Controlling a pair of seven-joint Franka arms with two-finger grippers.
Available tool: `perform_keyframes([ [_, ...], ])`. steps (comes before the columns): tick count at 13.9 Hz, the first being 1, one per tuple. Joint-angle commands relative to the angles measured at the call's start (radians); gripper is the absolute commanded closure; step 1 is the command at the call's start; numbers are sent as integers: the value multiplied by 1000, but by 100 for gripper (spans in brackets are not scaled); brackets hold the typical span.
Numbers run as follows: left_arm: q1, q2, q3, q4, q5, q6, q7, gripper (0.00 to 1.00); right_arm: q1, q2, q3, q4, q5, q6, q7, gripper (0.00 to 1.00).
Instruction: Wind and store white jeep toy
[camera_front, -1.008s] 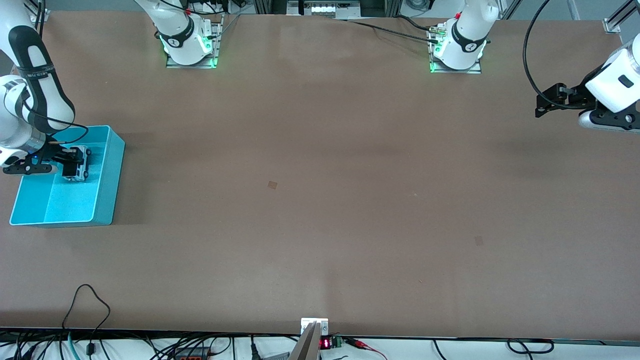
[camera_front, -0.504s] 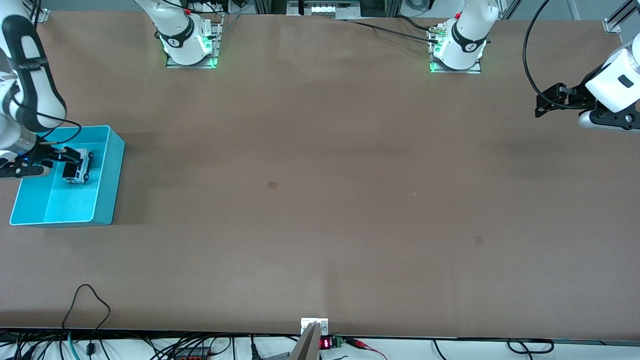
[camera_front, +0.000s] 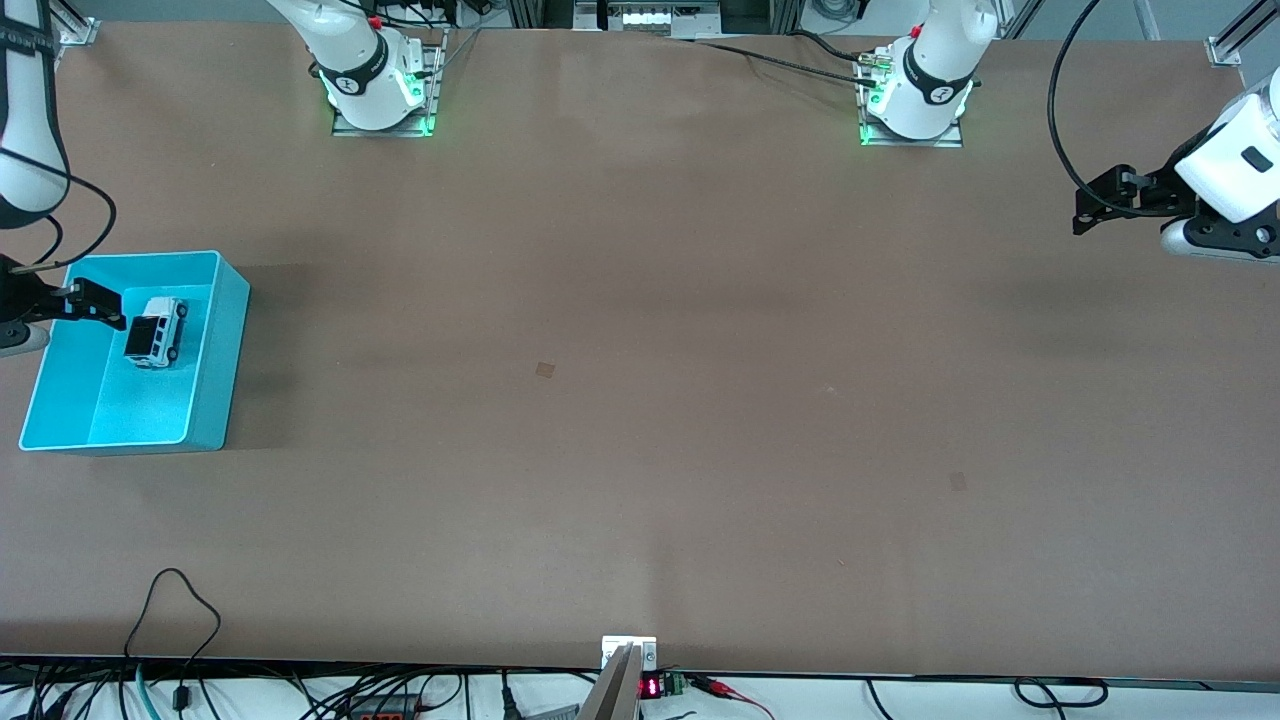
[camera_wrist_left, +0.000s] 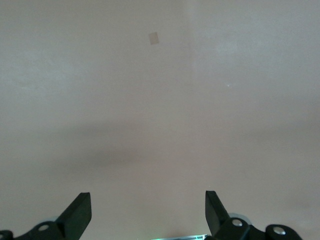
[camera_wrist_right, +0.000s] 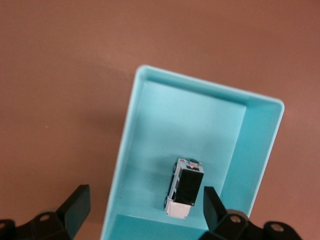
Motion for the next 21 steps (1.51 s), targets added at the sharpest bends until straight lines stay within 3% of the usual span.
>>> perform_keyframes([
  [1, 1, 5, 1, 21, -2, -20, 16, 0, 49, -9, 10, 88, 12, -113, 46, 0],
  [5, 1, 8, 1, 20, -3, -37, 13, 0, 128, -37, 24, 125, 14, -199, 369, 0],
  [10, 9, 45, 1, 33, -17, -29, 6, 0, 190, -95, 32, 130, 20, -242, 528, 0],
  [17, -4, 46, -5, 87, -17, -2, 22, 0, 191, -277, 36, 30, 35, -279, 523, 0],
  [21, -5, 48, -8, 92, -17, -3, 22, 0, 190, -300, 58, 10, 35, -279, 525, 0],
])
